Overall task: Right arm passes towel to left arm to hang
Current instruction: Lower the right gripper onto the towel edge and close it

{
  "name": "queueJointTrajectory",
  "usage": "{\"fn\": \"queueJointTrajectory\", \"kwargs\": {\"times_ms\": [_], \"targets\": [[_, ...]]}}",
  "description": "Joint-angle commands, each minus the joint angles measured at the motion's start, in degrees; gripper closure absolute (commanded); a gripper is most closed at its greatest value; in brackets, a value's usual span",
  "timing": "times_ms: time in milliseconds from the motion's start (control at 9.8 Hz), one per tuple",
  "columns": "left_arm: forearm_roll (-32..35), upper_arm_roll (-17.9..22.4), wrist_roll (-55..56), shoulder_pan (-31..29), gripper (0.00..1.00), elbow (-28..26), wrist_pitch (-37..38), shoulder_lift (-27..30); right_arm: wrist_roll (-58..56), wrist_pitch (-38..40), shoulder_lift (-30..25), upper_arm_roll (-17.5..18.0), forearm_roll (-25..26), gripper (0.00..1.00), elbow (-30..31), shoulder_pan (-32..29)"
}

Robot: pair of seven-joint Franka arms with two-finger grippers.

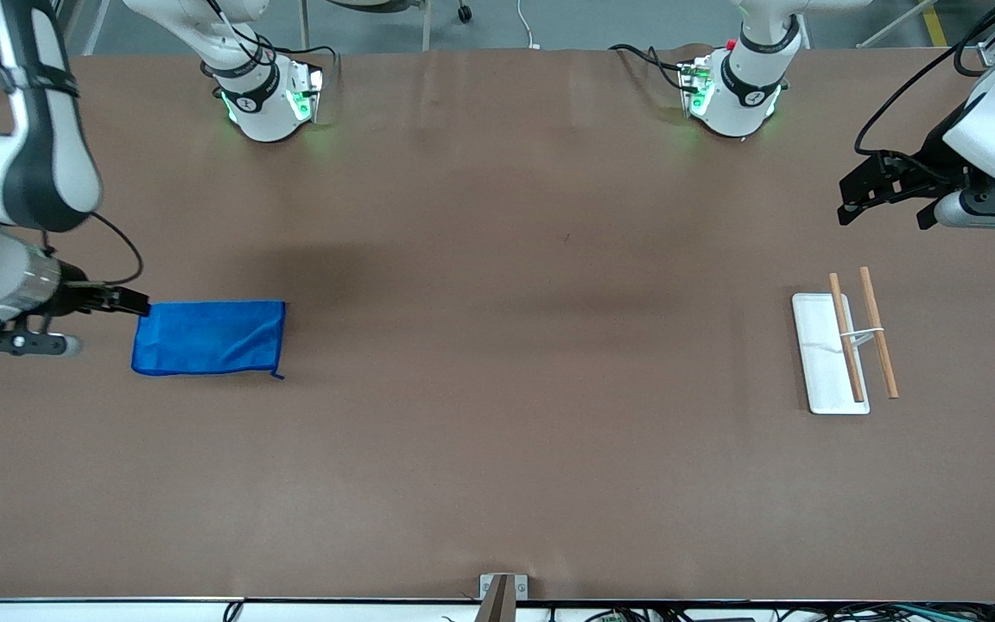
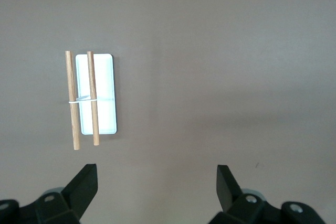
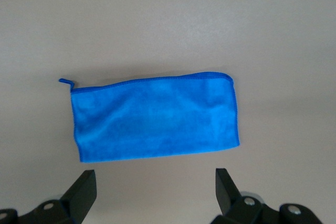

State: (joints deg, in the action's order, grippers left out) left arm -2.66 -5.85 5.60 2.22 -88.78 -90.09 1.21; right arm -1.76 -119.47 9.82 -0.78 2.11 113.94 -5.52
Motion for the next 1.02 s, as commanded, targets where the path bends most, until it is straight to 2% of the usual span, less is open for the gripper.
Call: {"fn": "queueJointTrajectory", "kwargs": {"times_ms": [0, 102, 306, 714, 918], "targets": [[1.1, 0.1, -0.9, 0.2, 0.00, -1.9, -0.9, -0.3, -0.8, -15.0, 0.9, 0.3, 0.5, 0.00, 10.4, -0.5], [0.9, 0.1, -0.9, 0.0, 0.00, -1.9, -0.9, -0.3, -0.7, -19.7, 2.9, 0.3, 0.5, 0.00, 12.3, -0.6], [1.1, 0.1, -0.9, 0.2, 0.00, -2.1, -0.9, -0.4, -0.6, -24.2, 7.0, 0.3, 0.4, 0.00, 13.1, -1.6], [1.0, 0.1, -0.9, 0.4, 0.00, -2.3, -0.9, -0.6, -0.7, -29.0, 11.0, 0.3, 0.5, 0.00, 14.9, -1.9], [1.0, 0.1, -0.9, 0.4, 0.00, -2.3, -0.9, -1.1, -0.7, -30.4, 12.1, 0.3, 0.4, 0.04, 15.7, -1.8]]}}
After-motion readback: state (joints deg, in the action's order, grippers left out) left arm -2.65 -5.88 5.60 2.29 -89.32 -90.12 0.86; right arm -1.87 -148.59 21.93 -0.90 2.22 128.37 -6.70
